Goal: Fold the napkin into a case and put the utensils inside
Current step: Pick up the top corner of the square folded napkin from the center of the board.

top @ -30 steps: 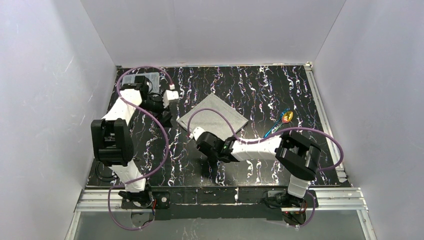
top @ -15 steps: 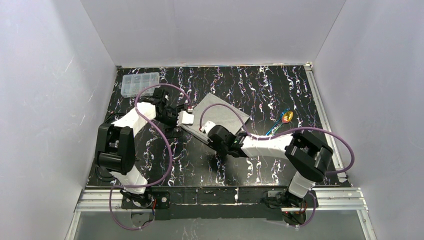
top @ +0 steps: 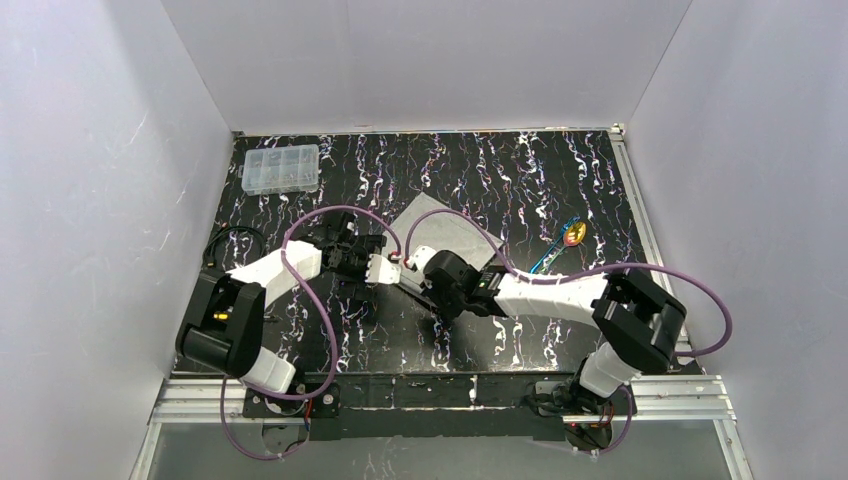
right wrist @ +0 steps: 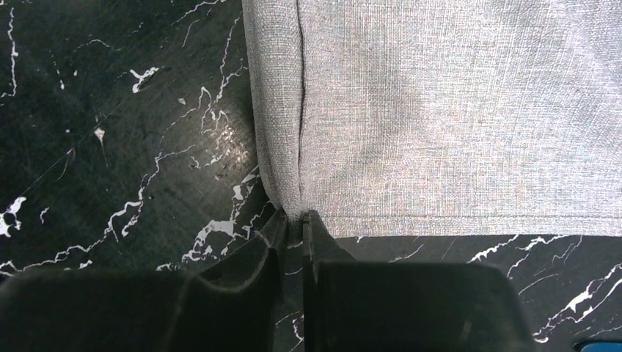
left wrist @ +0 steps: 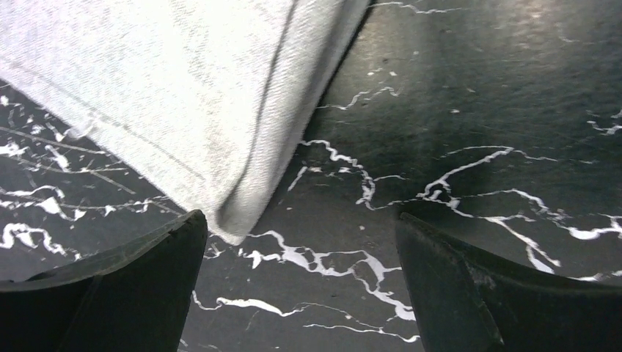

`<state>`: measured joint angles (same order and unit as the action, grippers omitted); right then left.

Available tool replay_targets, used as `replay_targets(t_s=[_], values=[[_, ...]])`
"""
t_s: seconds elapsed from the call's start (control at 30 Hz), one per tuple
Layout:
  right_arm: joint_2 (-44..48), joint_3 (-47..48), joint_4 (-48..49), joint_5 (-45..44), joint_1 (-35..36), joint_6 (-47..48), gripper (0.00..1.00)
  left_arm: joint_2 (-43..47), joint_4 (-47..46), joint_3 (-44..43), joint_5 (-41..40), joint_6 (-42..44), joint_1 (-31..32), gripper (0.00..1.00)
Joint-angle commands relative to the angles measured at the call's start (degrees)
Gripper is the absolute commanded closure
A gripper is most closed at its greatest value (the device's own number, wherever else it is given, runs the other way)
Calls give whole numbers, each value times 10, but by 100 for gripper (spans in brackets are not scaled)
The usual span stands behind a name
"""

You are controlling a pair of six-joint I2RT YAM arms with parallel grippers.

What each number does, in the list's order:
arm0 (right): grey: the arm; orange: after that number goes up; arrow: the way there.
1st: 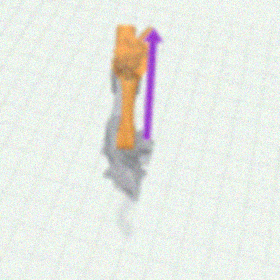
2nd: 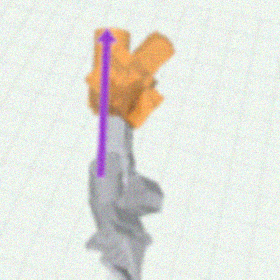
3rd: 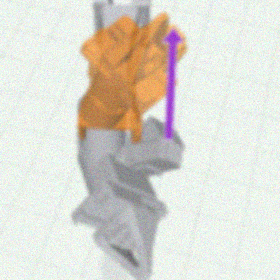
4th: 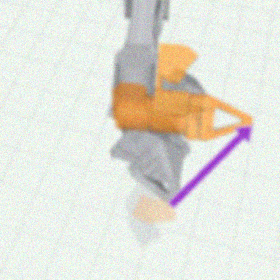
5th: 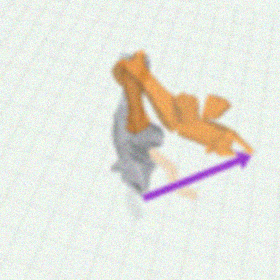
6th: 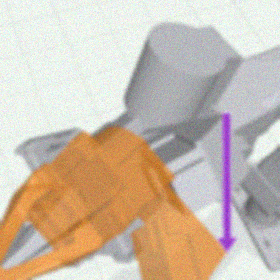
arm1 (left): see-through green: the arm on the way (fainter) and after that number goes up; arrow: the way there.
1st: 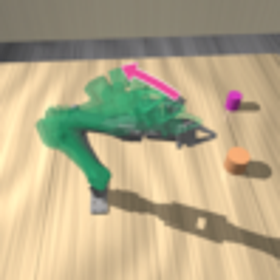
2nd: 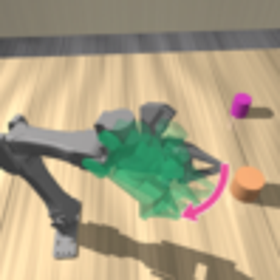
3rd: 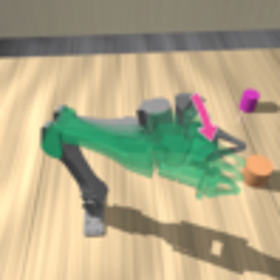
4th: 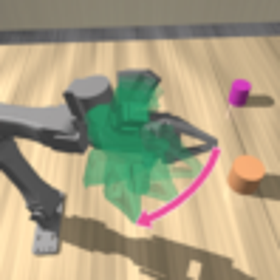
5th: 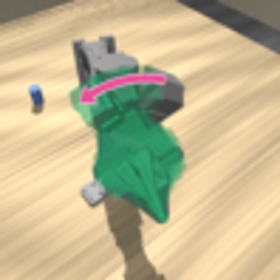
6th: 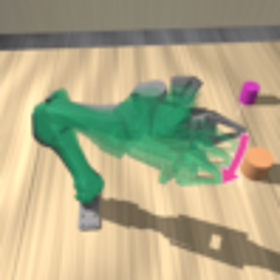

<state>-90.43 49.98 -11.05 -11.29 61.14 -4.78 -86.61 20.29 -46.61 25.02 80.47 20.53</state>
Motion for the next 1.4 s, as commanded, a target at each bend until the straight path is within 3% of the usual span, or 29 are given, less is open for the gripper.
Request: replay_targets(t_s=[0.0,0.47,0.63,0.93,1.27,1.37], values=[[33,-9,-23,12,1,-13,84,16,-55,8,-37,-29,8,1],[73,-47,3,9,-13,-46,85,28,-105,83,-18,52,24,6],[92,-56,16,37,-43,-58,86,17,-114,79,2,69,25,13],[108,-59,14,53,-72,-61,87,13,-48,90,-1,127,54,42],[126,-54,4,60,-82,-66,88,-35,-87,62,-53,52,64,58],[125,-49,3,63,-83,-66,89,-35,-87,63,-57,48,71,73]])
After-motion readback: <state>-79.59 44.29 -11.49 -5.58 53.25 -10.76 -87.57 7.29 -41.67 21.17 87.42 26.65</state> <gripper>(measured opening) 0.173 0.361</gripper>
